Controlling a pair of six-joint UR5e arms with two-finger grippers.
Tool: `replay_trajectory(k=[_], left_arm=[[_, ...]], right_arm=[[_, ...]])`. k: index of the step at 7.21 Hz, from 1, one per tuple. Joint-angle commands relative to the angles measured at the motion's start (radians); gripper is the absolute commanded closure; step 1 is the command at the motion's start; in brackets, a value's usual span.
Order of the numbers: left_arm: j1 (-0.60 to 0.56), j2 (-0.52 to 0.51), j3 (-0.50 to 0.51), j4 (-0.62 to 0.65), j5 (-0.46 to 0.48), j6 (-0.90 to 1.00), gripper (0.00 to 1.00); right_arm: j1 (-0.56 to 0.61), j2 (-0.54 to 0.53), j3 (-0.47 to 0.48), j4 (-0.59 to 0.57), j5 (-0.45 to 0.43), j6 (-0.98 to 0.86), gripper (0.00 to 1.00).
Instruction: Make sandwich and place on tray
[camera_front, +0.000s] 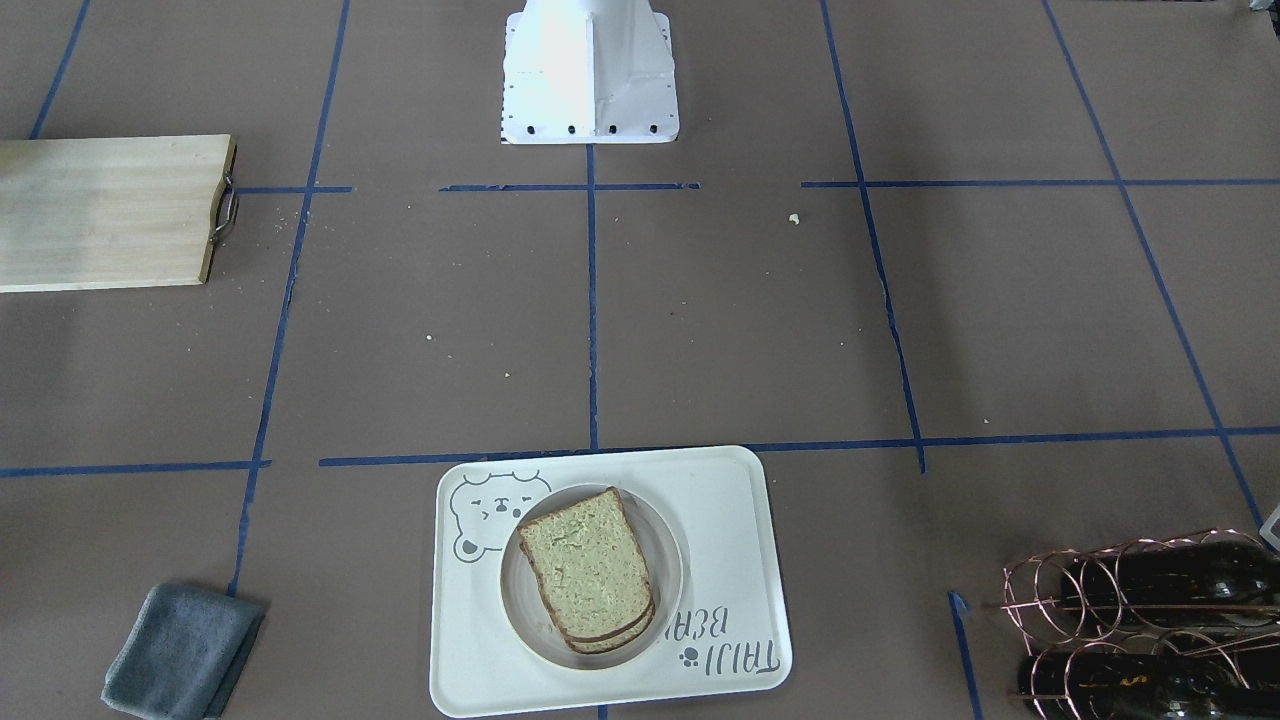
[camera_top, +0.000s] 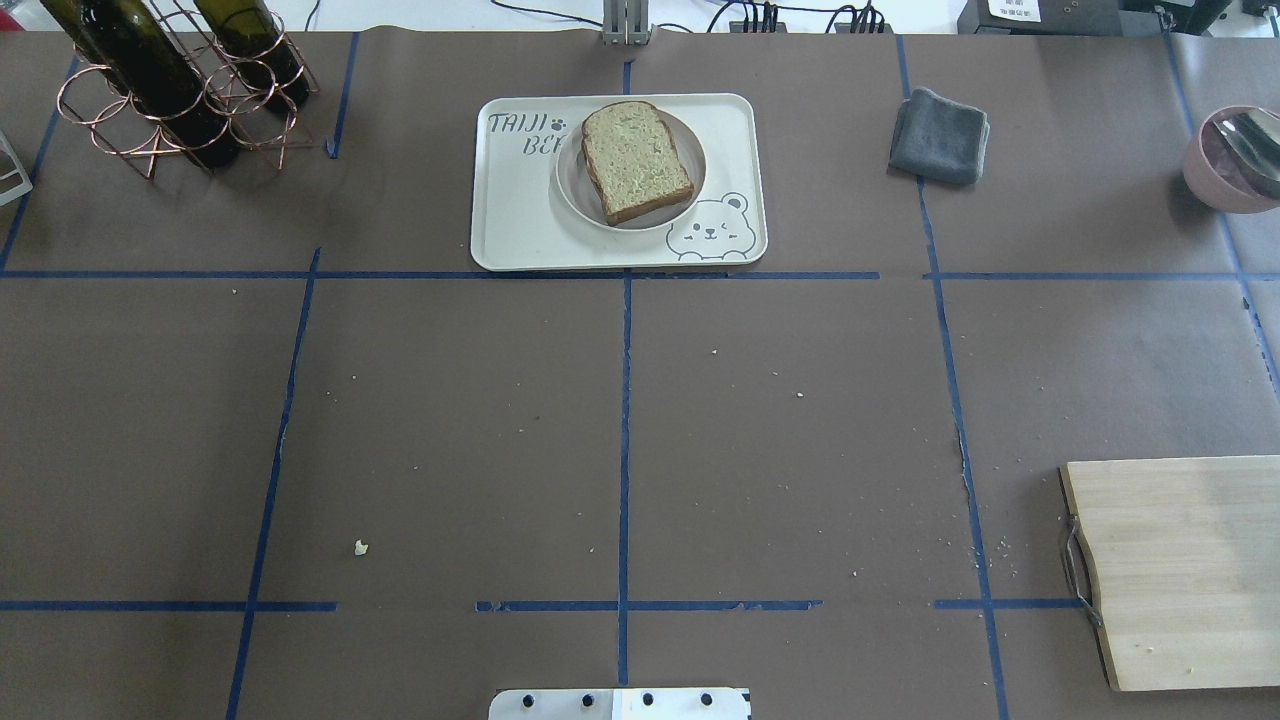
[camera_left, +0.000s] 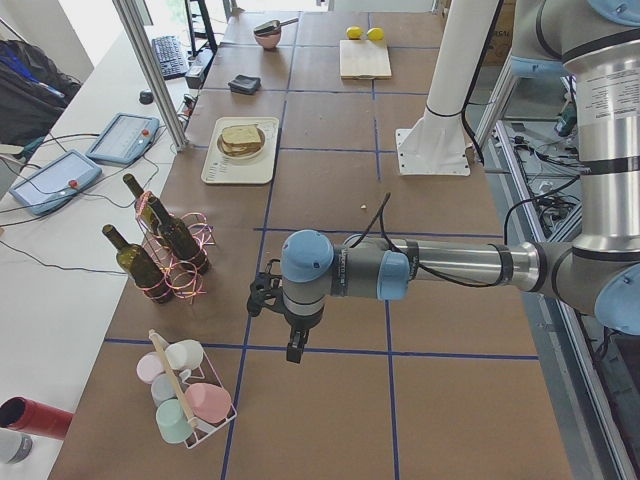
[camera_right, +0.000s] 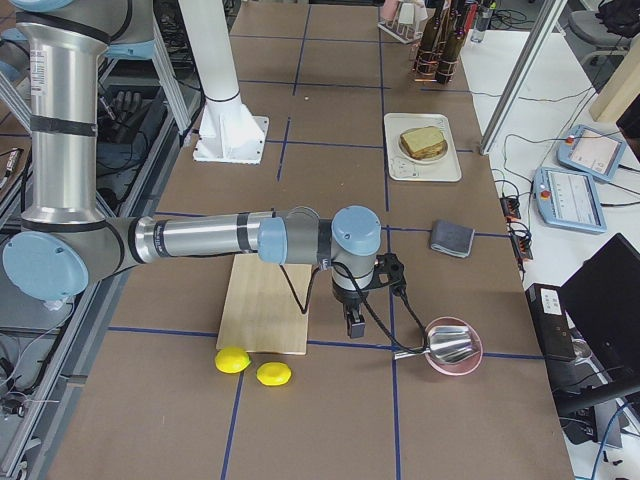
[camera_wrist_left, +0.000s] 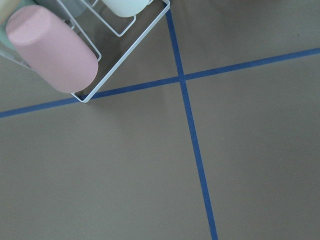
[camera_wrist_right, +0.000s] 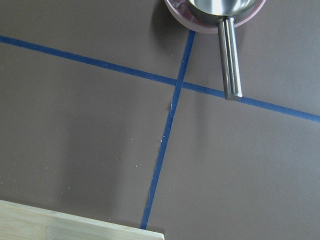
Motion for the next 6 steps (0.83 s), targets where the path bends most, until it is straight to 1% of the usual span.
replay_trajectory(k=[1, 2, 3, 6], left_arm=[[0.003, 0.005, 0.004, 0.001, -0.001, 0.000, 0.00], [0.006, -0.007, 0.031, -0.006, -0.001, 0.000, 0.00], [0.008, -0.028, 0.042, -0.005, 0.000, 0.000, 0.00], [0.008, -0.029, 0.033, -0.002, -0.001, 0.002, 0.00]], right_arm=[[0.000, 0.000, -0.030, 0.004, -0.002, 0.001, 0.00], [0.000, 0.000, -0.056, 0.003, 0.004, 0.005, 0.00], [-0.002, 0.000, -0.063, 0.003, 0.005, 0.005, 0.00], [-0.003, 0.000, -0.063, 0.003, 0.014, 0.003, 0.00]])
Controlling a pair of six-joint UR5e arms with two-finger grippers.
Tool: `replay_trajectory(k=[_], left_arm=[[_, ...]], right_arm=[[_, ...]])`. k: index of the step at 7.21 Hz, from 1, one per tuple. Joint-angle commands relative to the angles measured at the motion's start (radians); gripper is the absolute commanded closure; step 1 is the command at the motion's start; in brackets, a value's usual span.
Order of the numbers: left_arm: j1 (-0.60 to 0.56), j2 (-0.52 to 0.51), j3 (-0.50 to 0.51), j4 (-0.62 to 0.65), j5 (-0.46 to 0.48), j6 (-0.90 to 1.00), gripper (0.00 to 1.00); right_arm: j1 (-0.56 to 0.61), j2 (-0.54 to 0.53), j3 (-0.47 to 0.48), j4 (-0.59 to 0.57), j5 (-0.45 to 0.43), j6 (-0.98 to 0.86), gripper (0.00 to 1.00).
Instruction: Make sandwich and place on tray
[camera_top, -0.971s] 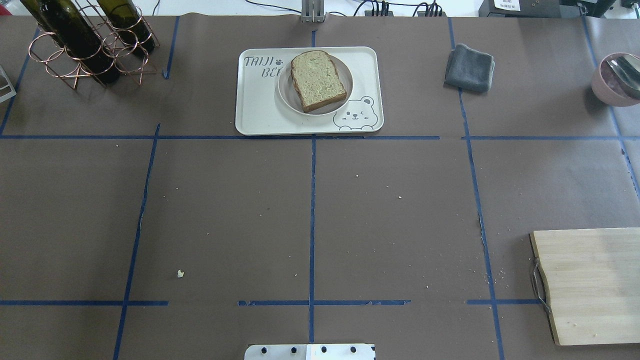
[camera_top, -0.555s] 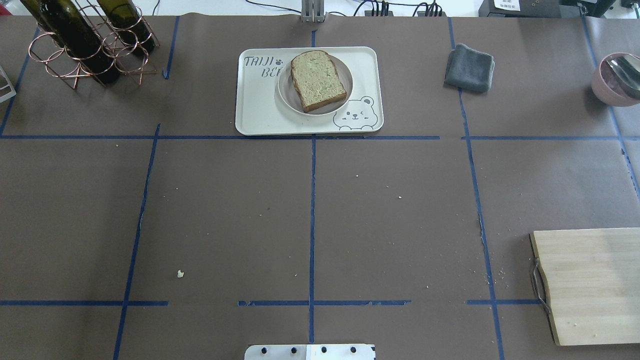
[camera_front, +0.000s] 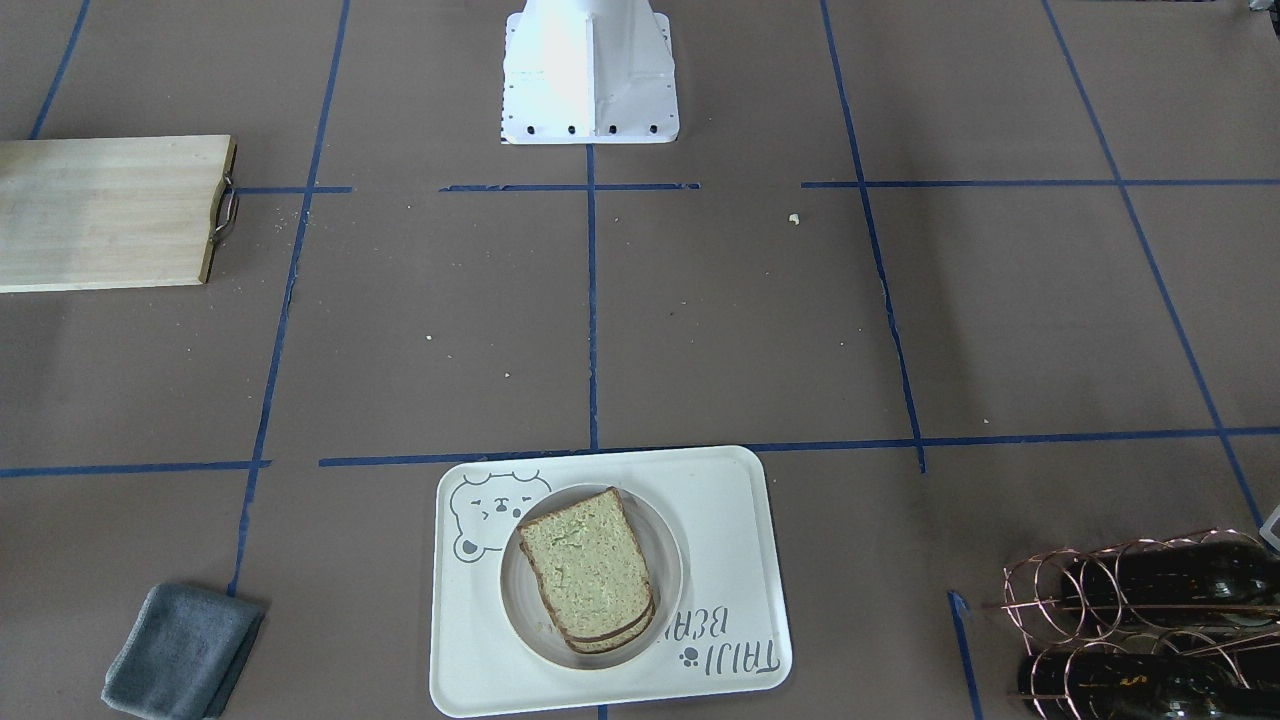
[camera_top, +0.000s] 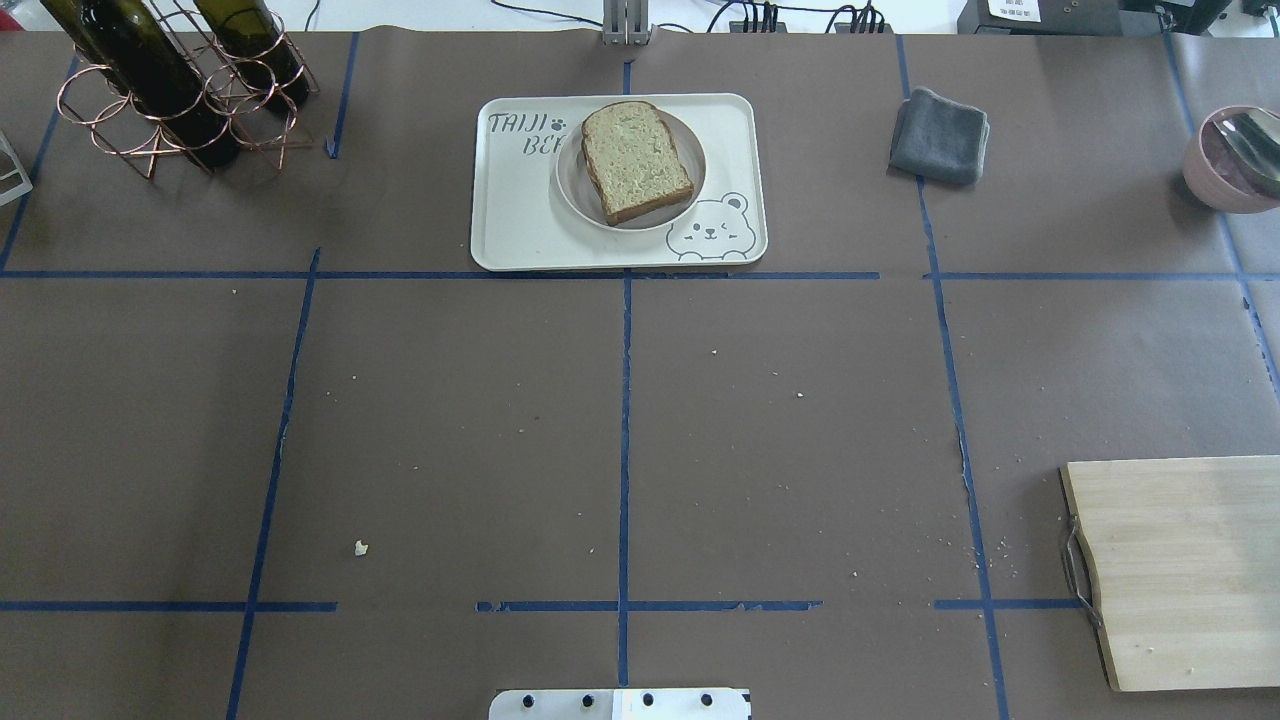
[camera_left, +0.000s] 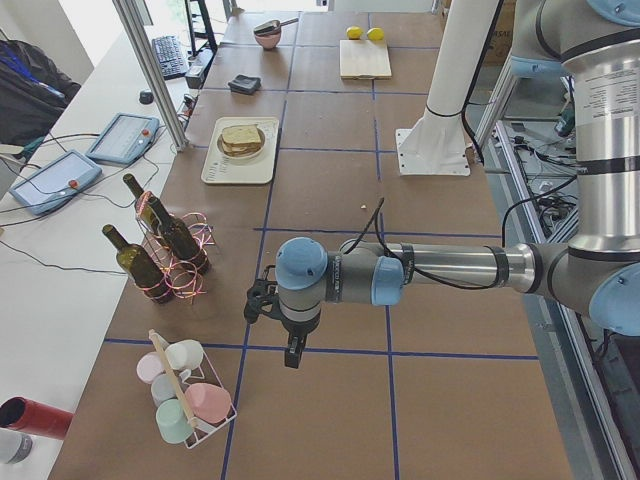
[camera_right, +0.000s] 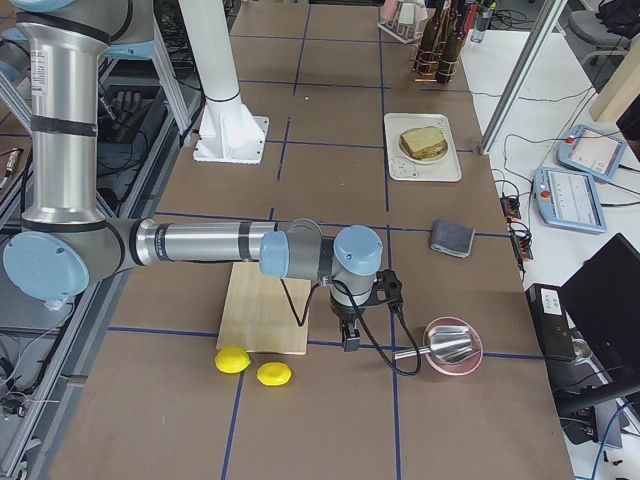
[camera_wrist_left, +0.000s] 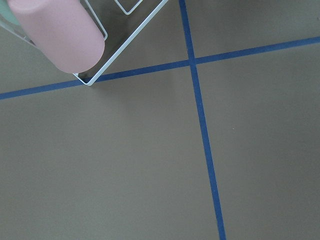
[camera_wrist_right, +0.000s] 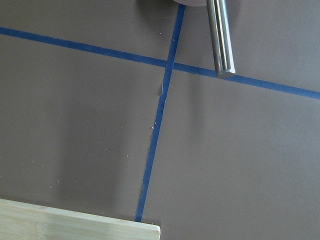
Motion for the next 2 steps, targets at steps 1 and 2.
replay_trajectory(k=[1, 2], left_arm=[[0.000, 0.000, -0.003, 0.003, 0.000, 0.001, 0.00], [0.002, -0.002, -0.004, 0.001, -0.002, 0.001, 0.00]], right_arm=[[-0.003, 0.002, 0.001, 0.002, 0.001, 0.000, 0.00], [-0.003, 0.002, -0.001, 0.002, 0.000, 0.000, 0.00]])
